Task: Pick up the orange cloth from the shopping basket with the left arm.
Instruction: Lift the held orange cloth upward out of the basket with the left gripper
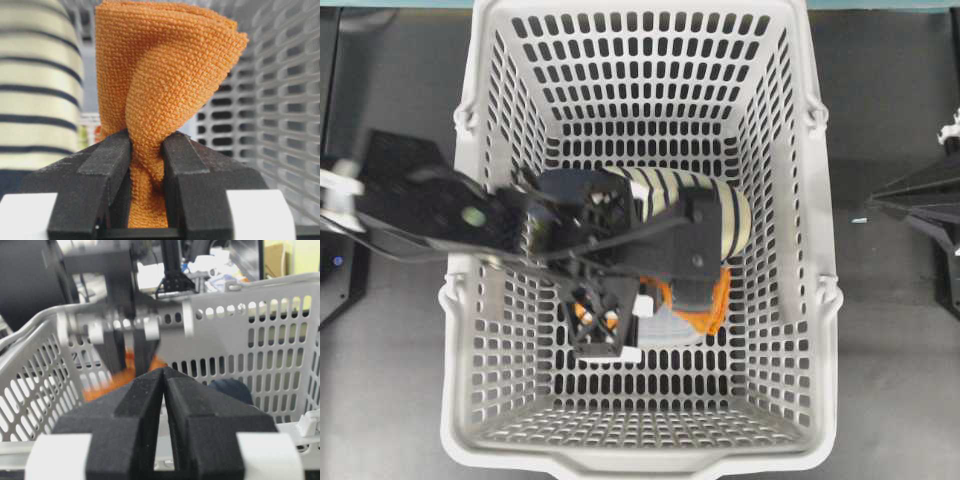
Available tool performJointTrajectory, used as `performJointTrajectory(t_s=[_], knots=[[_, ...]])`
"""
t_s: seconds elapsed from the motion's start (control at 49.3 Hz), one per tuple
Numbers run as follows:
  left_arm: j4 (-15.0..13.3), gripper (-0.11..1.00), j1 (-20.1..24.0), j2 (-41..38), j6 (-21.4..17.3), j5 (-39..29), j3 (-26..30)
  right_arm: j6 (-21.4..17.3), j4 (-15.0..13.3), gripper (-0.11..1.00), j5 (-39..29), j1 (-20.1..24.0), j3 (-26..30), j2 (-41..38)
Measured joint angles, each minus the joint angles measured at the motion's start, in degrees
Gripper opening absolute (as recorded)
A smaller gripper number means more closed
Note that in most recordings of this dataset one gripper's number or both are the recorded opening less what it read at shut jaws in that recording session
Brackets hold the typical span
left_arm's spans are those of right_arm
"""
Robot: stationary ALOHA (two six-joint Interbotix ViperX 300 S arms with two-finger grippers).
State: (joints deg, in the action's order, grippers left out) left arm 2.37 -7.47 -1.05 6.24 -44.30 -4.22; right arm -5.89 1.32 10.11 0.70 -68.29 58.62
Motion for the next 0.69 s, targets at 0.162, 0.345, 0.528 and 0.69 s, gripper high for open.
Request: performJointTrajectory(t_s=[0.162,0.345,0.528,0.69], knots=[[0.0,0.14,0.0,2.8,0.0,-9.2,8.7,0.0,0.0,0.00,-0.3,-0.2,-0.3,0.5],[0.0,0.14,-0.2,3.9,0.1,-20.4,18.1,0.0,0.0,0.00,-0.4,-0.2,-0.7,1.2],[0.0,0.14,-0.4,3.3,0.0,-23.8,21.1,0.0,0.0,0.00,-0.4,-0.2,-1.1,1.8],[0.0,0.14,-0.4,2.6,0.0,-23.9,21.4,0.0,0.0,0.00,-0.4,-0.4,-1.1,1.9]])
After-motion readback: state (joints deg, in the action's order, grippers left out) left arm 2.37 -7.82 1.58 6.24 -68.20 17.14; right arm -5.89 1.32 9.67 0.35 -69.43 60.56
